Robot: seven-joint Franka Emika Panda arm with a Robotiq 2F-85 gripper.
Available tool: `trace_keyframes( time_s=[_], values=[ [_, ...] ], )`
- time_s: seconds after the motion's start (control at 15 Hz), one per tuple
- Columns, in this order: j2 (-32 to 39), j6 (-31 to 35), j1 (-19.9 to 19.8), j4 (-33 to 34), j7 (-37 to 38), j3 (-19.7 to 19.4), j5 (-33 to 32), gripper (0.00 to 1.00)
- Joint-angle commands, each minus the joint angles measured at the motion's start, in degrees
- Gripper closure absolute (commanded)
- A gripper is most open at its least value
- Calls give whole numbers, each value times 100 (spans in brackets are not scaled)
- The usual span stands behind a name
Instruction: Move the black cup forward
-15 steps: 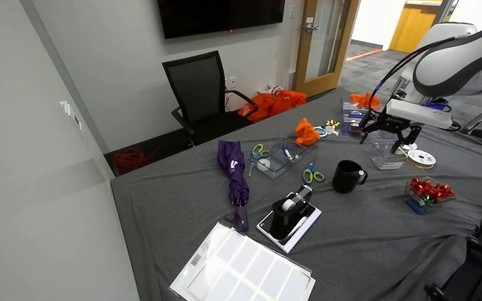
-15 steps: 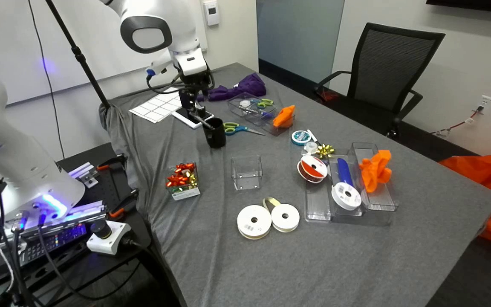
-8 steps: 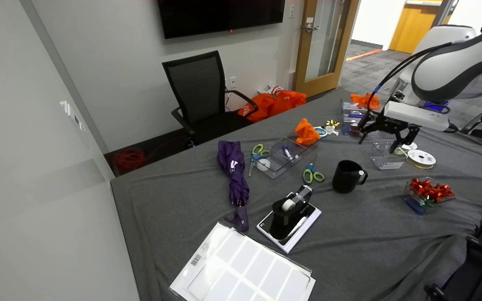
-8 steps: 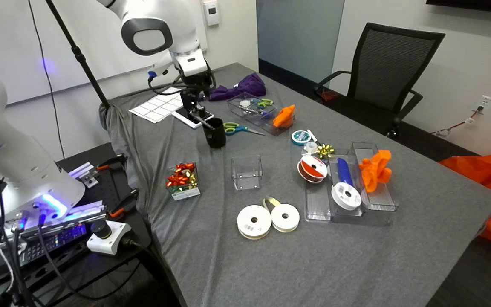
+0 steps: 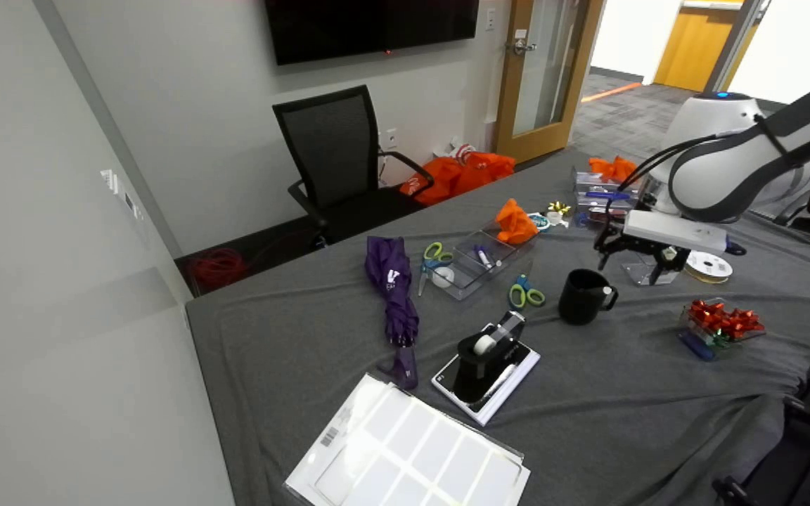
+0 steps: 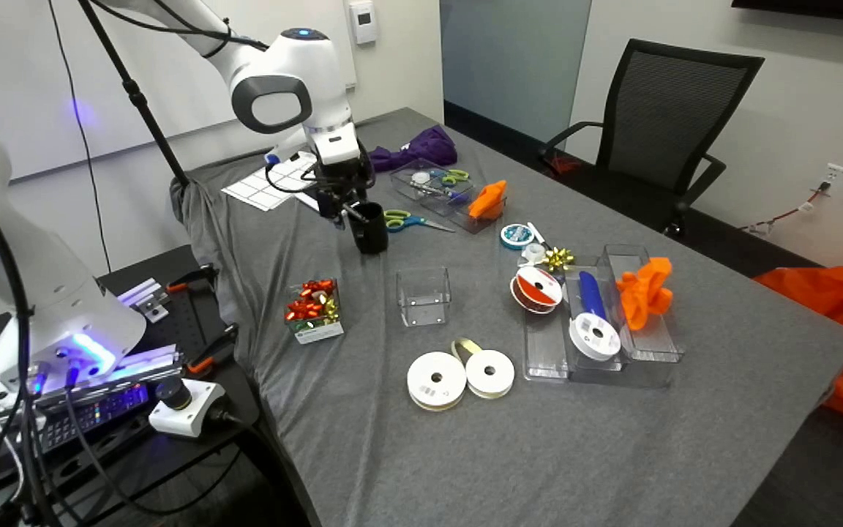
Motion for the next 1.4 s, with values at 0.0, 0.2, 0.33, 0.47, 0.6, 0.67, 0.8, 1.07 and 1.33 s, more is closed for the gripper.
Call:
trace_keyframes(
  time_s=[0.0,0.2,0.33,0.47,0.6,0.67,0.8,1.07,1.33],
  values=[
    [357,369,176,38,75,-99,92,0],
    [545,611,229,46,-4,-79,280,0],
    [650,745,276,52,-6,-90,355,0],
    [731,881,315,45,-12,-102,401,0],
    [799,984,338,41,-35,-104,451,27],
    [829,1025,351,45,-30,-110,471,33],
    [883,1100,368,53,-25,-120,515,49],
    [938,1153,397,57,-21,-135,569,77],
    [995,1189,421,65,-28,-152,603,100]
  ],
)
